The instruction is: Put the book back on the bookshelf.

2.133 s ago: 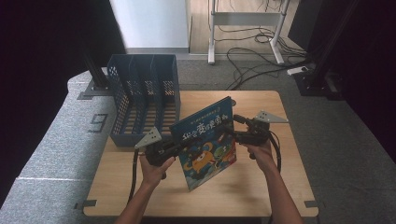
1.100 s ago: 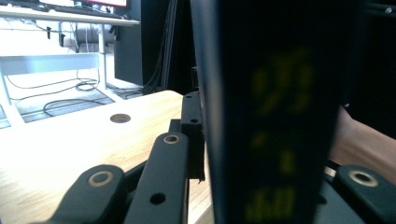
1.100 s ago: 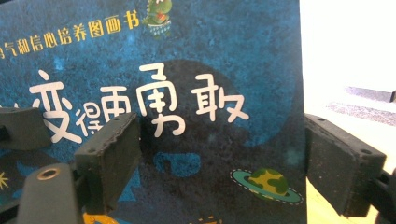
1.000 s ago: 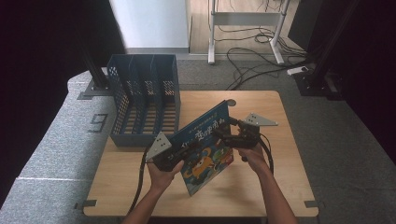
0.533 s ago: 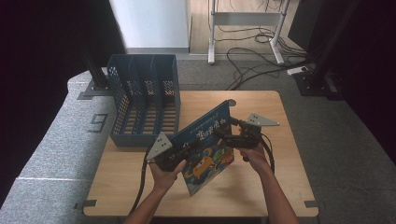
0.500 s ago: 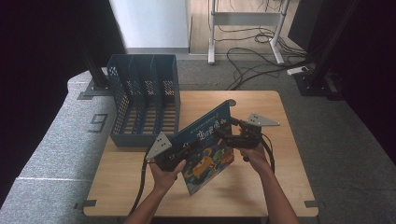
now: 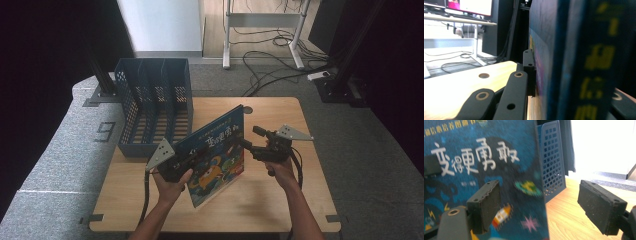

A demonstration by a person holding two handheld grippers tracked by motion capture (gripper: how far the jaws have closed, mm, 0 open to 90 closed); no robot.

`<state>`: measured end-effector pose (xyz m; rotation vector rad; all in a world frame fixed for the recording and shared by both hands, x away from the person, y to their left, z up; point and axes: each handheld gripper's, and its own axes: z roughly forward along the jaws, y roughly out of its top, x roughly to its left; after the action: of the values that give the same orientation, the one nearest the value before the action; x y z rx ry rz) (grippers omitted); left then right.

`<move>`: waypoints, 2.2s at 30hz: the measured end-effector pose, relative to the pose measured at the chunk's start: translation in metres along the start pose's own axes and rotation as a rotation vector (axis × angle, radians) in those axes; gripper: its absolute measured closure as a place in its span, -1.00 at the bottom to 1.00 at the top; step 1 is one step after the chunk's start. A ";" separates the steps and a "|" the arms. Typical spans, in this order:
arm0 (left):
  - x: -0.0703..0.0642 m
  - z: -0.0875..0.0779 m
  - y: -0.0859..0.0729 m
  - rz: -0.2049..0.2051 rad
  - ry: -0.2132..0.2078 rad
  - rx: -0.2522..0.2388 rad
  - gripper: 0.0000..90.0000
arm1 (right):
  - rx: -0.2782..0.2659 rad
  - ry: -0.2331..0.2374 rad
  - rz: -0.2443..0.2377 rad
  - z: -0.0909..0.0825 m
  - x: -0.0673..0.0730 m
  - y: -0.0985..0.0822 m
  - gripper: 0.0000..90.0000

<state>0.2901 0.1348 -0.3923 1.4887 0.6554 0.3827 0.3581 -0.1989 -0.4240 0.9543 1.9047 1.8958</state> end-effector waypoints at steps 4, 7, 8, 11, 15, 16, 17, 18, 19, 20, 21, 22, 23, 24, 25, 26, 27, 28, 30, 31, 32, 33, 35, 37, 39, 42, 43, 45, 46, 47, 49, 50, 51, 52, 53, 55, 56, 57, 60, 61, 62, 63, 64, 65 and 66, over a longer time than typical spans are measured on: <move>0.004 -0.011 0.005 0.011 0.018 -0.008 0.85 | -0.010 -0.005 0.007 -0.007 0.000 -0.007 -0.60; 0.006 -0.018 0.008 0.007 0.022 -0.016 0.85 | -0.004 -0.016 0.010 -0.011 -0.001 -0.015 -0.60; 0.007 -0.021 0.009 0.009 0.024 -0.019 0.85 | 0.001 -0.021 0.011 -0.012 -0.001 -0.018 -0.60; 0.010 -0.027 0.012 0.010 0.034 -0.026 0.85 | 0.012 -0.043 0.004 -0.014 0.000 -0.029 -0.58; 0.015 -0.034 0.016 -0.010 0.037 -0.033 0.85 | 0.057 -0.059 -0.020 -0.013 0.005 -0.044 -0.59; 0.016 -0.035 0.016 -0.015 0.036 -0.036 0.85 | 0.064 -0.065 -0.023 -0.012 0.006 -0.047 -0.59; 0.016 -0.036 0.017 -0.016 0.034 -0.038 0.85 | 0.070 -0.068 -0.027 -0.012 0.006 -0.050 -0.59; 0.017 -0.037 0.018 -0.018 0.035 -0.040 0.85 | 0.080 -0.069 -0.026 -0.011 0.007 -0.052 -0.59; 0.017 -0.038 0.018 -0.017 0.037 -0.041 0.85 | 0.087 -0.074 -0.025 -0.010 0.007 -0.055 -0.59; 0.017 -0.039 0.019 -0.014 0.039 -0.042 0.85 | 0.097 -0.079 -0.028 -0.009 0.006 -0.057 -0.59; 0.017 -0.040 0.019 -0.013 0.042 -0.044 0.85 | 0.104 -0.084 -0.027 -0.008 0.006 -0.059 -0.59; 0.017 -0.041 0.019 -0.012 0.044 -0.045 0.85 | 0.113 -0.087 -0.026 -0.008 0.006 -0.061 -0.59; 0.018 -0.041 0.020 -0.011 0.047 -0.046 0.85 | 0.117 -0.090 -0.023 -0.007 0.005 -0.062 -0.58; 0.018 -0.042 0.020 -0.012 0.049 -0.046 0.85 | 0.119 -0.094 -0.022 -0.007 0.005 -0.064 -0.58; 0.019 -0.043 0.020 -0.014 0.051 -0.048 0.85 | 0.125 -0.100 -0.022 -0.007 0.005 -0.066 -0.58; 0.019 -0.043 0.020 -0.014 0.052 -0.048 0.85 | 0.132 -0.104 -0.026 -0.007 0.004 -0.068 -0.58; 0.020 -0.044 0.021 -0.015 0.052 -0.050 0.85 | 0.137 -0.108 -0.026 -0.007 0.004 -0.070 -0.58; 0.020 -0.045 0.021 -0.016 0.054 -0.052 0.85 | 0.140 -0.112 -0.024 -0.008 0.004 -0.072 -0.58; 0.022 -0.046 0.022 -0.017 0.057 -0.055 0.85 | 0.151 -0.122 -0.023 -0.008 0.003 -0.075 -0.57; 0.022 -0.047 0.022 -0.019 0.060 -0.058 0.85 | 0.156 -0.127 -0.024 -0.008 0.003 -0.076 -0.57; 0.023 -0.048 0.022 -0.021 0.060 -0.061 0.85 | 0.158 -0.131 -0.025 -0.009 0.003 -0.078 -0.56; 0.023 -0.049 0.023 -0.022 0.061 -0.062 0.85 | 0.160 -0.137 -0.023 -0.009 0.003 -0.079 -0.56; 0.024 -0.050 0.023 -0.026 0.062 -0.066 0.85 | 0.167 -0.144 -0.028 -0.010 0.003 -0.082 -0.56; 0.025 -0.052 0.024 -0.031 0.064 -0.067 0.85 | 0.181 -0.159 -0.034 -0.010 0.002 -0.085 -0.56; 0.026 -0.052 0.024 -0.035 0.068 -0.069 0.85 | 0.198 -0.172 -0.033 -0.010 0.001 -0.089 -0.56; 0.028 -0.054 0.025 -0.035 0.079 -0.074 0.85 | 0.224 -0.197 -0.035 -0.011 -0.001 -0.094 -0.56; 0.028 -0.055 0.025 -0.032 0.084 -0.075 0.85 | 0.233 -0.207 -0.027 -0.011 -0.001 -0.095 -0.57; 0.027 -0.057 0.026 -0.017 0.091 -0.081 0.85 | 0.241 -0.218 -0.010 -0.011 -0.002 -0.097 -0.56; 0.027 -0.057 0.026 -0.015 0.095 -0.083 0.85 | 0.243 -0.224 -0.004 -0.012 -0.002 -0.097 -0.56; 0.027 -0.058 0.027 -0.014 0.096 -0.079 0.85 | 0.250 -0.230 0.000 -0.012 -0.002 -0.097 -0.56; 0.028 -0.061 0.029 -0.012 0.097 -0.085 0.85 | 0.260 -0.240 -0.002 -0.013 -0.001 -0.098 -0.56; 0.028 -0.063 0.030 -0.012 0.098 -0.089 0.85 | 0.269 -0.246 -0.005 -0.013 -0.001 -0.099 -0.56; 0.029 -0.064 0.032 -0.012 0.099 -0.096 0.85 | 0.278 -0.256 -0.009 -0.013 -0.001 -0.100 -0.56; 0.029 -0.067 0.034 -0.013 0.100 -0.099 0.85 | 0.290 -0.258 -0.020 -0.014 -0.001 -0.101 -0.56; 0.030 -0.069 0.036 -0.014 0.103 -0.105 0.85 | 0.295 -0.265 -0.023 -0.014 -0.001 -0.103 -0.57; 0.031 -0.074 0.040 -0.014 0.111 -0.117 0.85 | 0.316 -0.282 -0.029 -0.015 -0.003 -0.105 -0.59; 0.032 -0.077 0.042 -0.012 0.118 -0.124 0.85 | 0.323 -0.288 -0.029 -0.016 -0.003 -0.105 -0.59; 0.033 -0.080 0.043 -0.010 0.123 -0.128 0.85 | 0.329 -0.294 -0.028 -0.017 -0.004 -0.105 -0.59; 0.035 -0.086 0.047 -0.008 0.143 -0.137 0.85 | 0.337 -0.311 -0.026 -0.018 -0.006 -0.105 -0.59; 0.035 -0.088 0.048 -0.007 0.150 -0.142 0.85 | 0.343 -0.319 -0.023 -0.018 -0.006 -0.106 -0.59; 0.035 -0.090 0.049 -0.003 0.156 -0.149 0.85 | 0.347 -0.325 -0.023 -0.018 -0.007 -0.106 -0.59; 0.035 -0.092 0.050 0.002 0.159 -0.153 0.85 | 0.349 -0.330 -0.018 -0.018 -0.008 -0.107 -0.59; 0.035 -0.093 0.051 0.001 0.161 -0.155 0.85 | 0.353 -0.335 -0.016 -0.018 -0.009 -0.108 -0.59; 0.035 -0.095 0.052 -0.001 0.162 -0.155 0.85 | 0.355 -0.340 -0.014 -0.018 -0.009 -0.108 -0.60; 0.036 -0.096 0.053 -0.005 0.160 -0.159 0.85 | 0.354 -0.344 -0.014 -0.018 -0.009 -0.109 -0.60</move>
<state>0.2673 0.2361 -0.3420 1.3144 0.7384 0.5421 0.3265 -0.2099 -0.5293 1.2696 2.0521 1.2998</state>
